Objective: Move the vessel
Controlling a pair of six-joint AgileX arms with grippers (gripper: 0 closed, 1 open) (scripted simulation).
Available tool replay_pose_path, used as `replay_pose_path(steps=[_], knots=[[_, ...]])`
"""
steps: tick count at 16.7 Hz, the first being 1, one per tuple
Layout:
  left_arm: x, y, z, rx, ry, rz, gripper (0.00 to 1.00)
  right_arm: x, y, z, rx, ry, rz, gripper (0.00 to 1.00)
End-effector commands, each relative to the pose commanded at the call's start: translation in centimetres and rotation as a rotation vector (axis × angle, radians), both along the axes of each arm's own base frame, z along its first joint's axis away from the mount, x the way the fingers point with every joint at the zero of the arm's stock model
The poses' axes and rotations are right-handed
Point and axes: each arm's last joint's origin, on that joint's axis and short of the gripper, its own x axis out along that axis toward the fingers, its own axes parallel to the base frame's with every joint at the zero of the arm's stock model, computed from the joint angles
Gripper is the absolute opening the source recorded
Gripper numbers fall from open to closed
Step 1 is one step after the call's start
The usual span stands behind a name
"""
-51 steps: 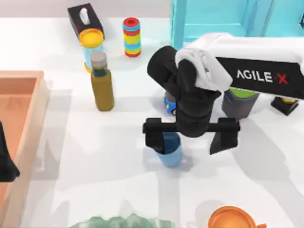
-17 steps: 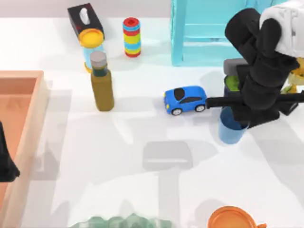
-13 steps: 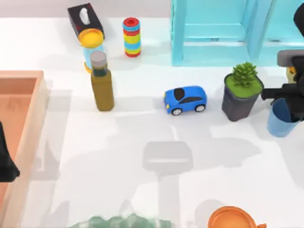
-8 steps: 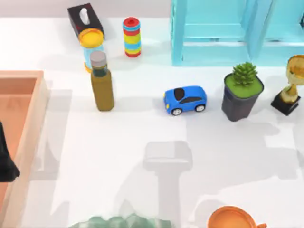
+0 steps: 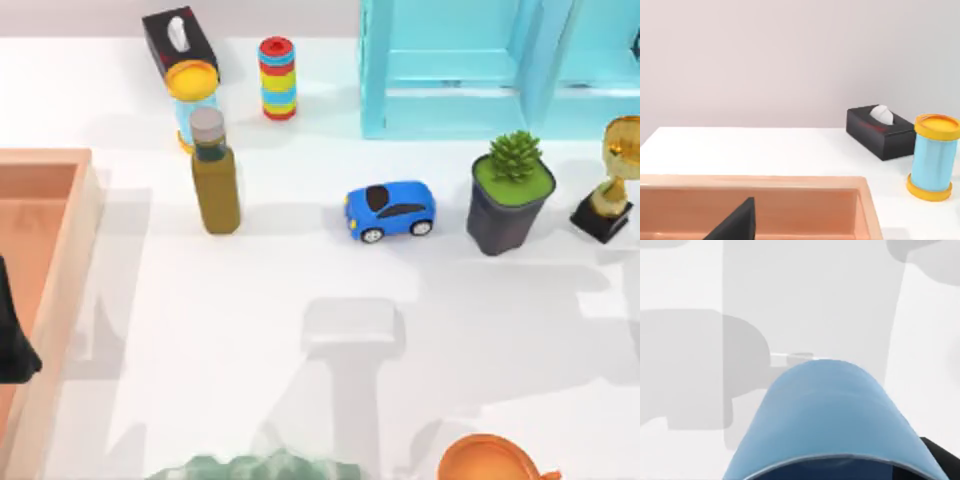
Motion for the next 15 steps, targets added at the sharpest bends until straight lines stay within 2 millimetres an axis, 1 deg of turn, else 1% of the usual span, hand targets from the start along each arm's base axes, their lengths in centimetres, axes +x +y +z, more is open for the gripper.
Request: replay_pose_path(steps=[2,6,8,12,15], knots=[[0.0,0.0,0.0,0.000,0.000,0.000,1.00,0.0,0.2,-1.1,0.001,0.004,0.000,0.00],[0.0,0.0,0.0,0.000,0.000,0.000,1.00,0.1,0.5,-4.7,0.000,-0.012,-0.004,0.00],[0.0,0.0,0.0,0.000,0.000,0.000,1.00,-0.1,0.8,-6.1,0.001,-0.003,-0.003,0.00],[0.0,0.0,0.0,0.000,0.000,0.000,1.00,-0.2,0.8,-6.3,0.002,-0.001,-0.003,0.00],[0.0,0.0,0.0,0.000,0.000,0.000,1.00,-0.2,0.8,-6.3,0.002,-0.001,-0.003,0.23]])
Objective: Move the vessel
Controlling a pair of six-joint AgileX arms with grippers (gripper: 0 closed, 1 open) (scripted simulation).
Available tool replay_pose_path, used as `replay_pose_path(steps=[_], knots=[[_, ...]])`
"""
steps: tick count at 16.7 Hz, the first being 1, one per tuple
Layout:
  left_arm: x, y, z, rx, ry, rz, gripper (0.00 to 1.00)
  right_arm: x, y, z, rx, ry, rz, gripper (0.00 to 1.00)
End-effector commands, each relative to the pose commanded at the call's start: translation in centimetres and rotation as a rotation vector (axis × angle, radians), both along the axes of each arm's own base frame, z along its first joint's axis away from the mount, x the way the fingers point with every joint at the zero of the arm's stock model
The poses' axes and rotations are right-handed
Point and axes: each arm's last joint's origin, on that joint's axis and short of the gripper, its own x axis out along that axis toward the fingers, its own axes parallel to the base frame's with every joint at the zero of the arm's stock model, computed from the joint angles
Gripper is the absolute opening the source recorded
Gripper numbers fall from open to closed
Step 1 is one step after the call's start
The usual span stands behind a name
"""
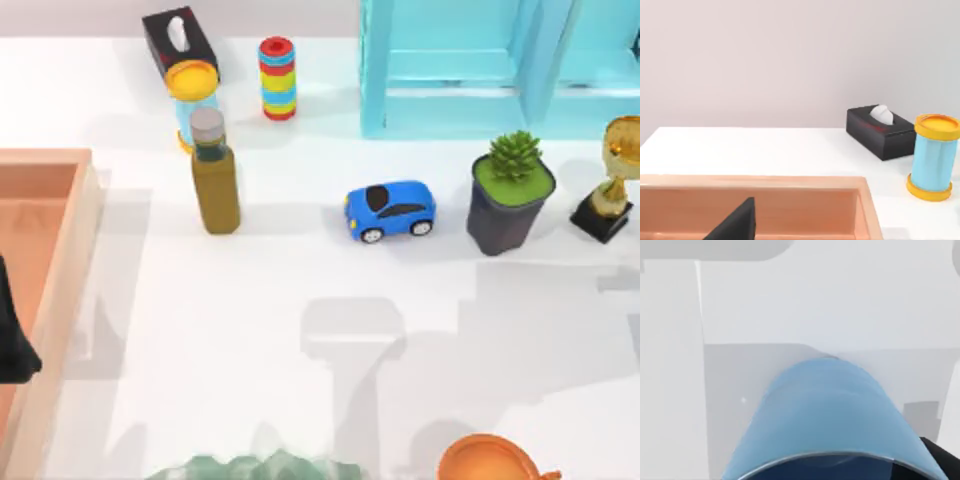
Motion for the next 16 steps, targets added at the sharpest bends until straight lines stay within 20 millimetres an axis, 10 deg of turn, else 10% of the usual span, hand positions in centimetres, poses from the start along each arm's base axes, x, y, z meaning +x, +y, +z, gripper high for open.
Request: replay_pose_path(steps=[10,16], knots=[[0.00,0.00,0.00,0.000,0.000,0.000,1.00,0.00,0.00,0.00,0.000,0.000,0.000,0.98],[0.00,0.00,0.00,0.000,0.000,0.000,1.00,0.00,0.00,0.00,0.000,0.000,0.000,1.00]])
